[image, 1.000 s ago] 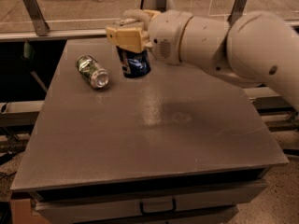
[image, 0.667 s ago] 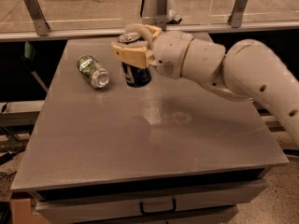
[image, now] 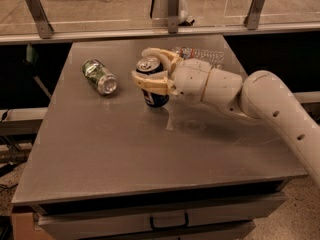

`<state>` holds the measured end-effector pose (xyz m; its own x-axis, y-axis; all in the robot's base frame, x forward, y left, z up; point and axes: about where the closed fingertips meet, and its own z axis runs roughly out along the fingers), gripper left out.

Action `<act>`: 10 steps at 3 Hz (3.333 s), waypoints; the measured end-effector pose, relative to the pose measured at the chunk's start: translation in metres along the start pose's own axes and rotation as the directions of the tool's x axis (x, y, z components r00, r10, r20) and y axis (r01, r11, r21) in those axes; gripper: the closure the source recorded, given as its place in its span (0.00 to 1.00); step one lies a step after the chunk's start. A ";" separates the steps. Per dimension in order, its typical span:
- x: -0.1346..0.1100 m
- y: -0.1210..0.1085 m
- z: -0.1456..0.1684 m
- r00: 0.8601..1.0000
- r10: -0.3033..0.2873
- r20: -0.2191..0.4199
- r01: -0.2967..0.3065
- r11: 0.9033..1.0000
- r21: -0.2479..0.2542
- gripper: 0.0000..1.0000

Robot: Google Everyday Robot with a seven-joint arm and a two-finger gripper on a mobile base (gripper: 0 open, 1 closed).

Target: Place pepsi can upright

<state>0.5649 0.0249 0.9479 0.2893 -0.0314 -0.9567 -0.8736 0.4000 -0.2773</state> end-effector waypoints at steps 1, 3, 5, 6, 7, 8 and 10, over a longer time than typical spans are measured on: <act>0.015 0.002 -0.007 1.000 -0.014 -0.020 0.014 1.000 -0.017 0.82; 0.029 0.000 -0.014 0.999 -0.003 -0.054 0.002 1.000 -0.021 0.36; 0.028 -0.001 -0.023 0.997 0.006 -0.072 -0.005 1.000 0.009 0.00; 0.013 -0.014 -0.045 0.996 0.002 -0.094 0.006 0.996 0.085 0.00; -0.017 -0.027 -0.082 0.993 -0.024 -0.119 0.045 0.983 0.181 0.00; -0.058 -0.033 -0.132 0.987 -0.046 -0.153 0.087 0.959 0.271 0.00; -0.104 -0.048 -0.219 0.974 -0.042 -0.223 0.135 0.895 0.425 0.00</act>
Offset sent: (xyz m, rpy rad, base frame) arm 0.0044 -0.0222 -0.0349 -0.0711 0.0266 -0.0041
